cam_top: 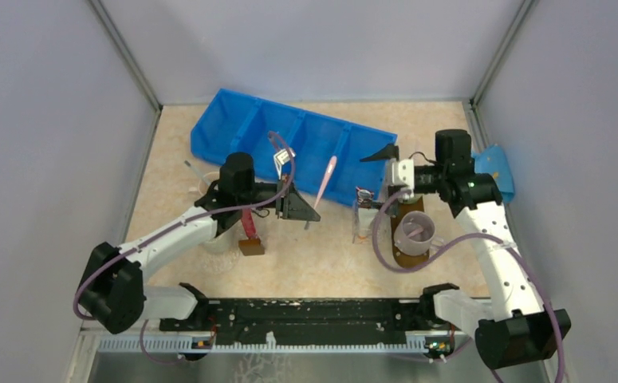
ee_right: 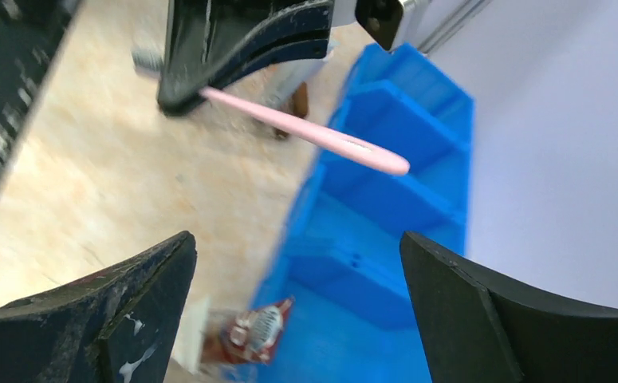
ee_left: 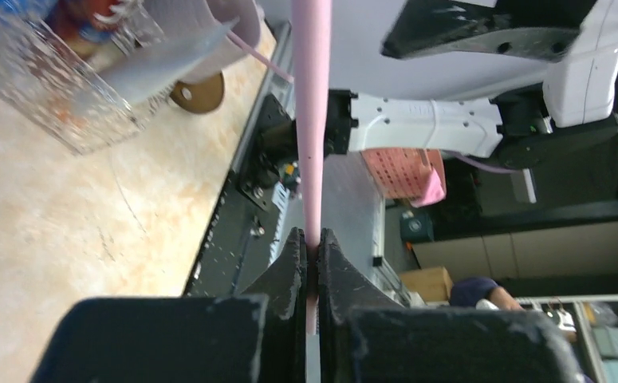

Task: Prepare toiletry sets of a toothbrush and toothpaste on the tray
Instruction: Place the toothbrush in the cup.

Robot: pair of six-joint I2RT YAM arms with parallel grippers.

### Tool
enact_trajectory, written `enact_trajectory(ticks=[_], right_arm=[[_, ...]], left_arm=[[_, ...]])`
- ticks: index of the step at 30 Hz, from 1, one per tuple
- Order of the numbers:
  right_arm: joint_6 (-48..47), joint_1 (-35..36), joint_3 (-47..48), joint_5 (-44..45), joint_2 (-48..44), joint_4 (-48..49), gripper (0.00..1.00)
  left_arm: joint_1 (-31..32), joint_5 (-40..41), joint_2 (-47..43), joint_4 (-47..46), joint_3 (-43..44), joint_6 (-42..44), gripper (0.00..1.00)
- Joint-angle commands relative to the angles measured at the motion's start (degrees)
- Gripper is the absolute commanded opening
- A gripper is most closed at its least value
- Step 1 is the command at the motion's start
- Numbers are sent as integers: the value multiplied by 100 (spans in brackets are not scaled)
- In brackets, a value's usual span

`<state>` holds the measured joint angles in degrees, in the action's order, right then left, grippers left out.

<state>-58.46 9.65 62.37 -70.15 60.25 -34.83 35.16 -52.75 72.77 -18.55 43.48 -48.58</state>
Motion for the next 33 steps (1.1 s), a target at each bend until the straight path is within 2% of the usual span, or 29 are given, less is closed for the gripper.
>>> enact_trajectory(ticks=[1,6,13,14,17,20,21,23,24,29,32,33], right_arm=[[-4891,123,754,442,48,-2852,99],[-5024,862,1253,915,260,-2963,96],[-5013,1792,1175,2329,437,-2743,73],[-5013,1857,1139,2504,439,-2709,69],[-4975,1979,1120,2782,427,-2646,48],[-4965,2057,1162,2855,397,-2691,22],[-4967,2077,1170,2845,391,-2749,15],[-4977,2093,1172,2742,345,-2840,3],[-4937,2098,1172,2655,304,-2886,0],[-4137,2095,1056,2033,15,-2881,0],[-3464,2086,857,1388,-171,-2755,0],[-3217,2085,742,1158,-236,-2667,0]], left_arm=[[182,-777,199,1168,600,364,0],[498,-906,489,1806,1116,623,0],[897,-1152,798,2118,1642,638,0],[953,-1180,834,2182,1732,662,0],[1048,-1155,934,2497,1929,811,0],[1072,-1070,984,2728,2045,899,1],[1072,-1022,980,2742,2081,902,7],[1068,-805,933,2819,2163,920,30],[1064,-701,873,2824,2190,953,39],[890,-118,44,1936,1892,1029,66],[835,861,-960,1117,1327,1623,91],[835,1249,-1473,620,861,1721,99]])
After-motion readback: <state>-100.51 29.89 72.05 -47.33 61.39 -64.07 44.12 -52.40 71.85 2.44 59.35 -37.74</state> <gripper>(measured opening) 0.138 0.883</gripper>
